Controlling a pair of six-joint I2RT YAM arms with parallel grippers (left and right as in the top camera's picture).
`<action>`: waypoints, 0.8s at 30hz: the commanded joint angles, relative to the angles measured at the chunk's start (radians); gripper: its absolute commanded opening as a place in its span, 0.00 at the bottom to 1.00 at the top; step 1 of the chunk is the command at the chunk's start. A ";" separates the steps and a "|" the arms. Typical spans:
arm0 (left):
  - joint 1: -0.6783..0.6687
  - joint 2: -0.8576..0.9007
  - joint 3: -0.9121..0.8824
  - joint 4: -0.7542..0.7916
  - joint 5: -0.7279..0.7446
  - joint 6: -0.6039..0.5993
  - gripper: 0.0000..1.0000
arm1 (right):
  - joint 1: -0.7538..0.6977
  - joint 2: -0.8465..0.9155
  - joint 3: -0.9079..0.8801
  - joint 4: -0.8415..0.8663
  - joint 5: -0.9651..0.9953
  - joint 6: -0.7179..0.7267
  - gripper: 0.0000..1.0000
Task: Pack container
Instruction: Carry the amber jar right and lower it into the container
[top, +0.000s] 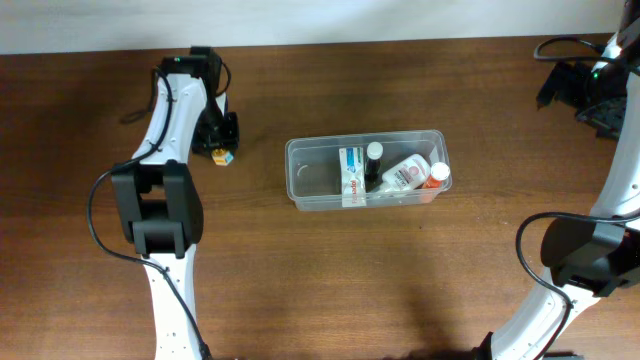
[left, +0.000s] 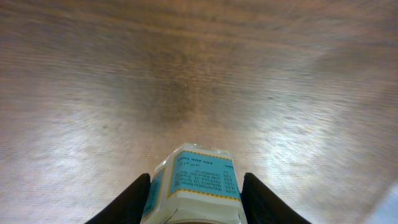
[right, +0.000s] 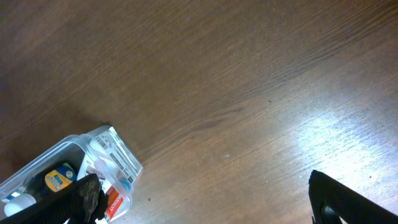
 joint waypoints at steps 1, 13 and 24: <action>-0.004 -0.014 0.129 -0.060 0.002 0.006 0.45 | -0.005 -0.021 -0.001 -0.005 0.002 0.009 0.98; -0.043 -0.016 0.423 -0.277 0.200 0.006 0.44 | -0.005 -0.021 -0.001 -0.005 0.002 0.009 0.98; -0.198 -0.026 0.432 -0.288 0.200 0.021 0.44 | -0.005 -0.021 -0.001 -0.005 0.002 0.009 0.98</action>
